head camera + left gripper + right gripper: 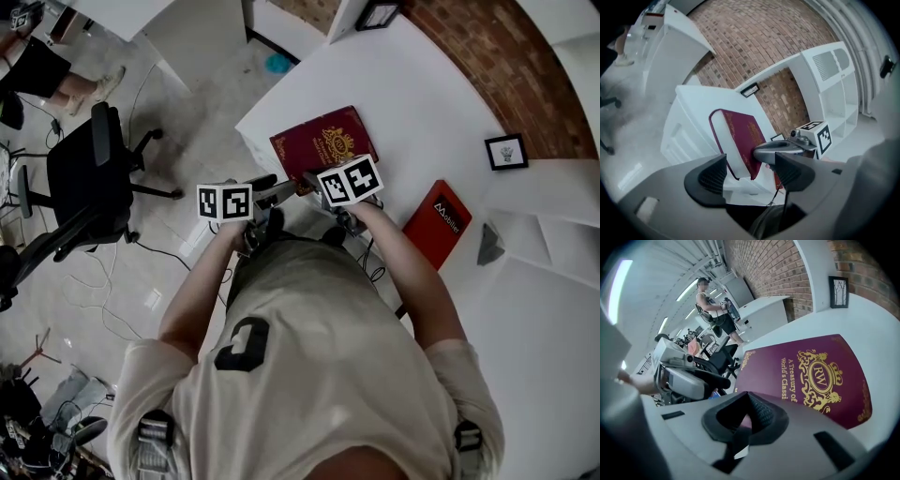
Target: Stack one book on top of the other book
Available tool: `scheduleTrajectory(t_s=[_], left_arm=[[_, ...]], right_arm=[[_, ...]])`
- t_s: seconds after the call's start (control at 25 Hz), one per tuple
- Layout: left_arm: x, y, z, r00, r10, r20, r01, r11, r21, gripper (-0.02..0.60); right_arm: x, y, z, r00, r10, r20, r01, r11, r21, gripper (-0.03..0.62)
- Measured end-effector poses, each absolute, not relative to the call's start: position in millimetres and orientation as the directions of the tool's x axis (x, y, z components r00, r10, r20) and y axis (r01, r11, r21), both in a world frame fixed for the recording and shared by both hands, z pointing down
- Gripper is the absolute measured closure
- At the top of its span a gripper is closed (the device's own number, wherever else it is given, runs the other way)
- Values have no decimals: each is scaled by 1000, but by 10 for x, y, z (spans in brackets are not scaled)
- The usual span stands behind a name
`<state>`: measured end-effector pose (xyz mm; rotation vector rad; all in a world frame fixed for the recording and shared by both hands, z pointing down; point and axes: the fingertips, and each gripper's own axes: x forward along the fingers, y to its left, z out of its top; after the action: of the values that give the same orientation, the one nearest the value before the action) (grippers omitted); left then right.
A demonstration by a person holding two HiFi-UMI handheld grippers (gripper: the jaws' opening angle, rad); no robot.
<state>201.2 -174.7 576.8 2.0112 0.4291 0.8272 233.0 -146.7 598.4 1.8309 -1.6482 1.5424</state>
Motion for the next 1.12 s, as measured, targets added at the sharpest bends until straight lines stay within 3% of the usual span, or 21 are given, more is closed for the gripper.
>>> scheduleTrajectory(t_s=[0.28,0.52,0.8,1.12], left_arm=[[2114,-1571,6036,712,640,290,-79,-338,938,241],[2136,-1616,6035,723,673,157,-42,-184,982,238],[2058,-1502,6179,641,738,212,-40,-244,969,236],[2190,-1451,6243,655,746,118,2,-158,988,251]], right_arm=[[2262,-1455,5993,-238,-595,768,-802,-326,-501,589],[2243,-1436,5988,-291,-608,739,-768,-311,-559,591],[2200,-1422,5976,-339,-641,689,-702,-315,-638,591],[2262,-1368,5981,-310,-656,688,-712,-319,-625,590]])
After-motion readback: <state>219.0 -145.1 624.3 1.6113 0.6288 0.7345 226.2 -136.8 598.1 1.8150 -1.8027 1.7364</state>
